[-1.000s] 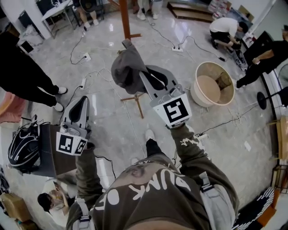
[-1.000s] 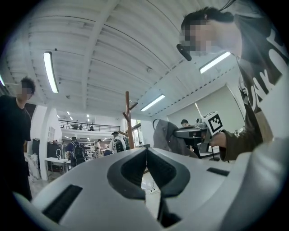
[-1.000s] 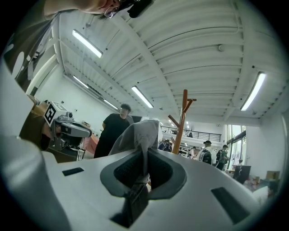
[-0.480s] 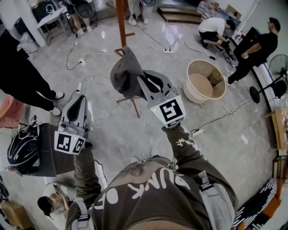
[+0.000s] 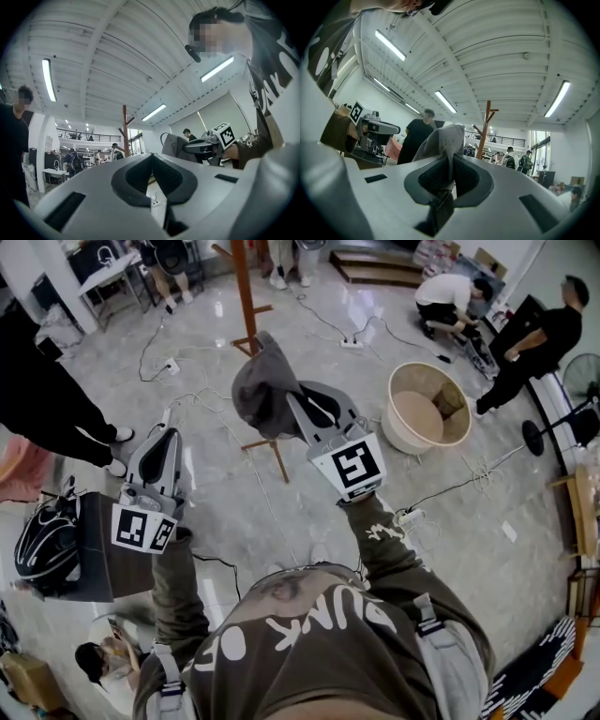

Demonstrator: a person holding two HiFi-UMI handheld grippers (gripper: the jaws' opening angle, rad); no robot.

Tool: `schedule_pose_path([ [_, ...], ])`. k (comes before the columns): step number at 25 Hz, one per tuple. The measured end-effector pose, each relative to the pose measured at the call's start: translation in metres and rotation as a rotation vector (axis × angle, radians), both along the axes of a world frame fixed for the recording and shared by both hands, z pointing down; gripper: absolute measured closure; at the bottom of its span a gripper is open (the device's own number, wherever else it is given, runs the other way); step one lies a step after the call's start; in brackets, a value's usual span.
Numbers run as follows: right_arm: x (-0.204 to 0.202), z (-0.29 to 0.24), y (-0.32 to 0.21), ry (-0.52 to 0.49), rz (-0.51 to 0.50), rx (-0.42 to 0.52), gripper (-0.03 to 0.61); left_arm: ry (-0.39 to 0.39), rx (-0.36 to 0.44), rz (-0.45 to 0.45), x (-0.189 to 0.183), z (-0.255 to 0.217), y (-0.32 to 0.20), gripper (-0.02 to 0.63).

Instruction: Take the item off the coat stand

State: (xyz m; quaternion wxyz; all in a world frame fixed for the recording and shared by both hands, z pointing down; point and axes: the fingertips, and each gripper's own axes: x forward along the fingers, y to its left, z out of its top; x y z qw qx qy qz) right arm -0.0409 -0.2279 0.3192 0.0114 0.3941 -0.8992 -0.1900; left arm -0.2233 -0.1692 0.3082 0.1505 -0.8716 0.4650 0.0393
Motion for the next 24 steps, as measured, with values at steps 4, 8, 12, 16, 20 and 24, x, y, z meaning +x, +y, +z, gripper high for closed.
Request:
schedule_pose_path([
  [4,0.003,0.000,0.001,-0.002,0.001,-0.004,0.545,-0.008,0.005,-0.003,0.001,-0.003,0.002,0.609],
  [8,0.003,-0.002,0.004,-0.008,0.002,0.000,0.545,-0.014,0.008,-0.003,0.003,-0.006,0.006,0.609],
  [12,0.002,-0.004,0.006,-0.007,-0.001,0.007,0.546,-0.015,0.009,-0.002,0.003,-0.007,0.008,0.609],
  [16,0.002,-0.003,0.007,-0.008,-0.003,0.002,0.546,-0.014,0.006,-0.004,0.003,-0.005,0.010,0.609],
  [20,0.002,-0.003,0.007,-0.008,-0.005,0.008,0.546,-0.014,0.005,-0.006,0.003,-0.003,0.010,0.609],
  [24,0.001,-0.004,0.004,-0.004,-0.005,0.009,0.546,-0.013,0.004,-0.006,0.002,-0.004,0.007,0.609],
])
